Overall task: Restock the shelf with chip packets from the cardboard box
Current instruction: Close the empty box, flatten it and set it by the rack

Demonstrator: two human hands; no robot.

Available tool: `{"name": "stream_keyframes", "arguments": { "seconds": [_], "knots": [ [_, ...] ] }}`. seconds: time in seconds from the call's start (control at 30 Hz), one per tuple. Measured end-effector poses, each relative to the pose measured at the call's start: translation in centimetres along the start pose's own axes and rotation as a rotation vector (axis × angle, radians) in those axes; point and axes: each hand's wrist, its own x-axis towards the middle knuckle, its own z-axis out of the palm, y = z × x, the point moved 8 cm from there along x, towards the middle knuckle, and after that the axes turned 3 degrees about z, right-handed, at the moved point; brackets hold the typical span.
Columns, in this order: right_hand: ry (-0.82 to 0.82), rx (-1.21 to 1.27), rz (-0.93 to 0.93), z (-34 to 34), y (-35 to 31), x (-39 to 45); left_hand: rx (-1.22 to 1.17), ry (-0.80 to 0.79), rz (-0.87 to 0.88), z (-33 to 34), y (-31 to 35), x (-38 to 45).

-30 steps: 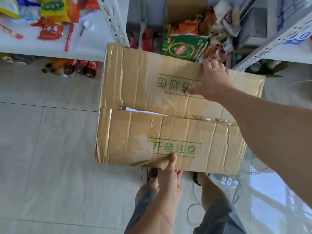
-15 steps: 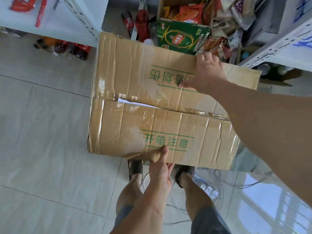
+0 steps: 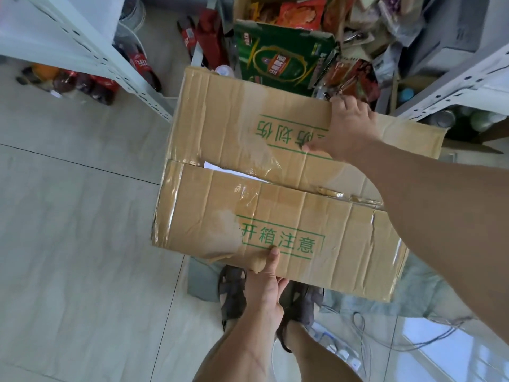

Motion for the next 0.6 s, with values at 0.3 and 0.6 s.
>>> {"name": "stream_keyframes", "arguments": {
  "seconds": [0.3, 0.6],
  "knots": [
    [-0.031, -0.010, -0.008, 3.9, 1.3, 3.2, 0.032, 0.056, -0.004, 1.3, -0.2, 4.4],
    [-0.079, -0.072, -0.030, 6.4, 0.8, 4.8, 0.025, 0.048, -0.016, 2.4, -0.8, 5.7]
  ]
}}
